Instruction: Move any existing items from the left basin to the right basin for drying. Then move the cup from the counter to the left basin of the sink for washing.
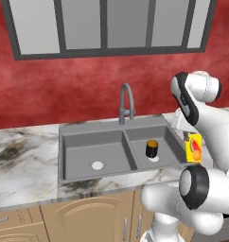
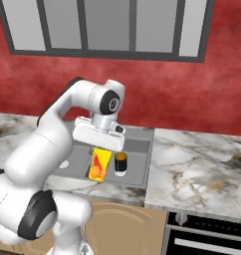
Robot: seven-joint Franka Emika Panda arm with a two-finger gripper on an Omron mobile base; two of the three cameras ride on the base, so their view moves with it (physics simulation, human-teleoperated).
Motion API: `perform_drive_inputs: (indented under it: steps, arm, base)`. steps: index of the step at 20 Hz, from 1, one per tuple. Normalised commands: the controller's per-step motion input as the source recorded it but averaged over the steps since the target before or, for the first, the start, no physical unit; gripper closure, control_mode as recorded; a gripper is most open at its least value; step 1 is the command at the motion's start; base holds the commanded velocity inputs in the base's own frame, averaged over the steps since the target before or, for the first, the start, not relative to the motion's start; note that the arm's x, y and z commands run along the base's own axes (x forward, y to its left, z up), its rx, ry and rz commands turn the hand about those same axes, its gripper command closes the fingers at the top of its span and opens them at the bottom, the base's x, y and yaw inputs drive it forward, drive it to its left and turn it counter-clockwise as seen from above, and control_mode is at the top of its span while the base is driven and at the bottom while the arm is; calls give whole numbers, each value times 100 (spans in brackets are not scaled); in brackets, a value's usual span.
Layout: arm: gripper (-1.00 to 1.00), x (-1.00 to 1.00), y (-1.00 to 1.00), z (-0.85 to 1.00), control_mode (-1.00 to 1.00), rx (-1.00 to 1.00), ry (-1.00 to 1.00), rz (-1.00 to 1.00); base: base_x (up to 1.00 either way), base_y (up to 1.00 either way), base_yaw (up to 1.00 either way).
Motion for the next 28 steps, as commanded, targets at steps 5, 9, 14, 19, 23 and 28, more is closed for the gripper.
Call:
perform_drive_inputs:
  steps: [5,9,14,19,23,28]
  arm:
    - [100,7,69,6,-100,0,0,12]
    - [100,0,62,0,-100,0,0,14]
    - [100,0,63,0,-100,0,0,15]
    - [100,-2,51,-2,-100,0,0,15]
    - [100,0,46,-7,-100,0,0,14]
    - [100,9,49,-4,-100,0,0,9]
  base:
    - [0,0,0]
    - [0,0,0]
    - [0,0,0]
    - [0,0,0]
    - [0,0,0]
    - [0,0,0]
